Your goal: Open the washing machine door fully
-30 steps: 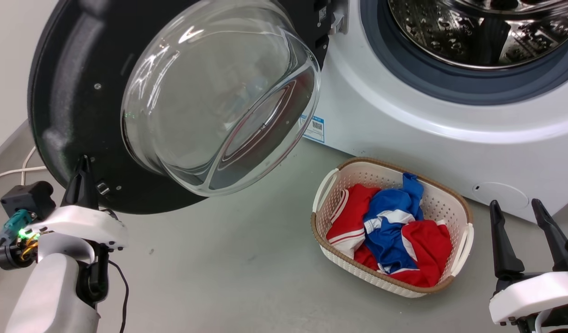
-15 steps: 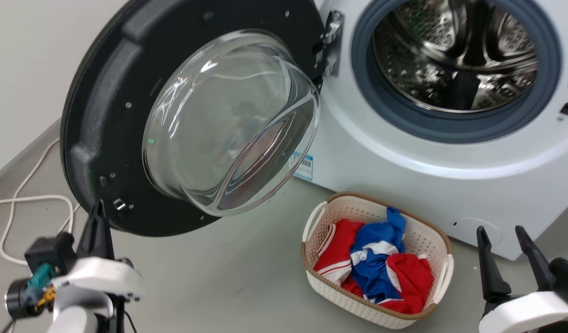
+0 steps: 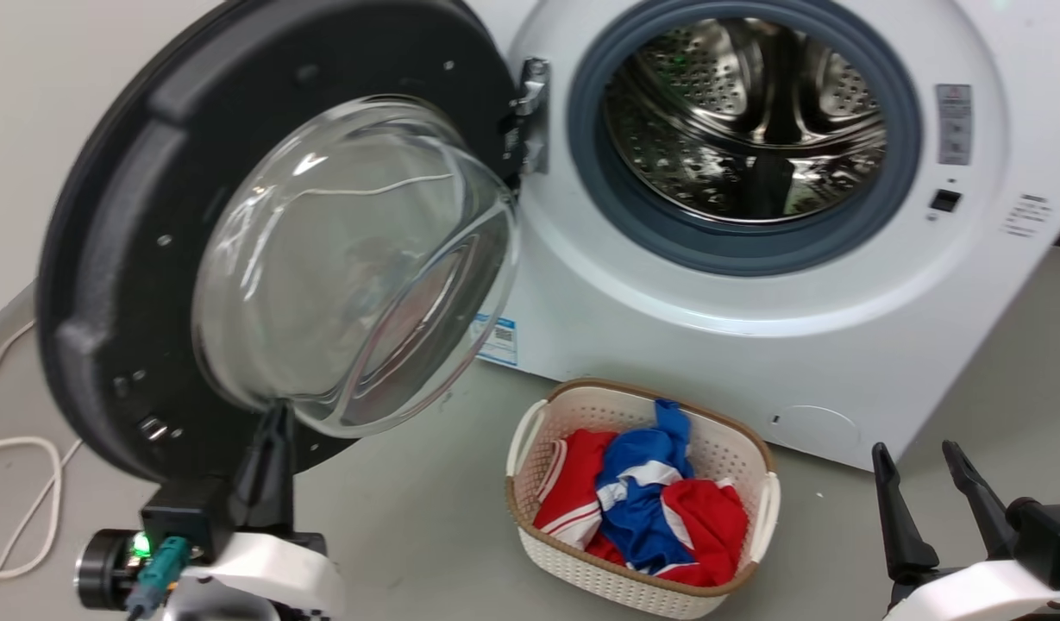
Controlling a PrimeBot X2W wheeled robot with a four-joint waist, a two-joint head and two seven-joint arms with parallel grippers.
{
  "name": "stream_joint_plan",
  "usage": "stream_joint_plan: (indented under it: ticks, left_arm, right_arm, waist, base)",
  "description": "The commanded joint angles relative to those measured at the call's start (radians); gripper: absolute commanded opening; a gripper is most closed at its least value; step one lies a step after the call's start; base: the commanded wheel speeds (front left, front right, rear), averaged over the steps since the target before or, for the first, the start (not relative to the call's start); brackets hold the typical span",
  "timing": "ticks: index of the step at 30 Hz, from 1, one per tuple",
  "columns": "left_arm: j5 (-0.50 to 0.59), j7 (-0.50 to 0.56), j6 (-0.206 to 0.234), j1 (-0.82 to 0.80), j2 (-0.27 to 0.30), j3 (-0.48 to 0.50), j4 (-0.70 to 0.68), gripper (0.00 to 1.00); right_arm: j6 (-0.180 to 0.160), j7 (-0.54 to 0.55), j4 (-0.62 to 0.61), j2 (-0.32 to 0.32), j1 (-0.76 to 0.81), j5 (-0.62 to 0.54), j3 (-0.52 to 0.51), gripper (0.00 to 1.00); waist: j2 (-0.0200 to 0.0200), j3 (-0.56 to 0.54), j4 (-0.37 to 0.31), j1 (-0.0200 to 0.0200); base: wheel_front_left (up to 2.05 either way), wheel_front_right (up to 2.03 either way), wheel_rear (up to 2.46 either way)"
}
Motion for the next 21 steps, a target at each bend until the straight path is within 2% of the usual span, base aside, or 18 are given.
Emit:
stream_joint_plan:
  ticks: [1, 2, 4, 5, 6, 14, 21]
  left_arm:
    - [0.011, 0.005, -0.003, -0.011, -0.003, -0.015, -0.007, 0.18]
    - [0.007, 0.007, -0.008, -0.014, -0.009, -0.023, -0.009, 0.35]
    - [0.008, 0.013, -0.012, -0.017, -0.011, -0.034, -0.003, 0.51]
    - [0.007, 0.010, -0.013, -0.020, -0.012, -0.035, 0.000, 0.69]
    - [0.004, 0.009, -0.017, -0.024, -0.012, -0.038, 0.004, 1.00]
    - [0.000, -0.004, -0.020, -0.022, -0.021, -0.050, 0.049, 1.00]
    - [-0.018, -0.016, -0.027, -0.021, -0.031, -0.057, 0.084, 1.00]
  right_arm:
    - [0.000, -0.004, -0.001, 0.000, 0.000, -0.002, 0.002, 1.00]
    - [0.000, -0.004, -0.002, 0.000, -0.003, -0.002, 0.005, 1.00]
    - [0.000, -0.004, -0.003, 0.000, -0.010, -0.010, 0.007, 1.00]
    - [0.000, -0.003, -0.002, 0.000, -0.014, -0.006, 0.012, 1.00]
    - [0.000, -0.005, -0.002, 0.000, -0.017, -0.008, 0.011, 1.00]
    - [0.000, -0.013, -0.004, 0.000, -0.031, -0.020, 0.031, 1.00]
    - [0.000, -0.018, 0.003, 0.001, -0.042, -0.022, 0.040, 1.00]
  waist:
    - [-0.0001, -0.004, -0.030, 0.0000]
    - [-0.0001, -0.003, -0.042, 0.0000]
    - [-0.0001, -0.002, -0.068, 0.0000]
    - [-0.0001, -0.001, -0.083, 0.0000]
    - [-0.0001, 0.001, -0.097, 0.0000]
    - [-0.0001, 0.006, -0.218, 0.0000]
    - [-0.0001, 0.013, -0.298, 0.0000]
  base:
    - [0.00, 0.00, 0.00]
    - [0.00, 0.00, 0.00]
    - [0.00, 0.00, 0.00]
    - [0.00, 0.00, 0.00]
    - [0.00, 0.00, 0.00]
    - [0.00, 0.00, 0.00]
    - [0.00, 0.00, 0.00]
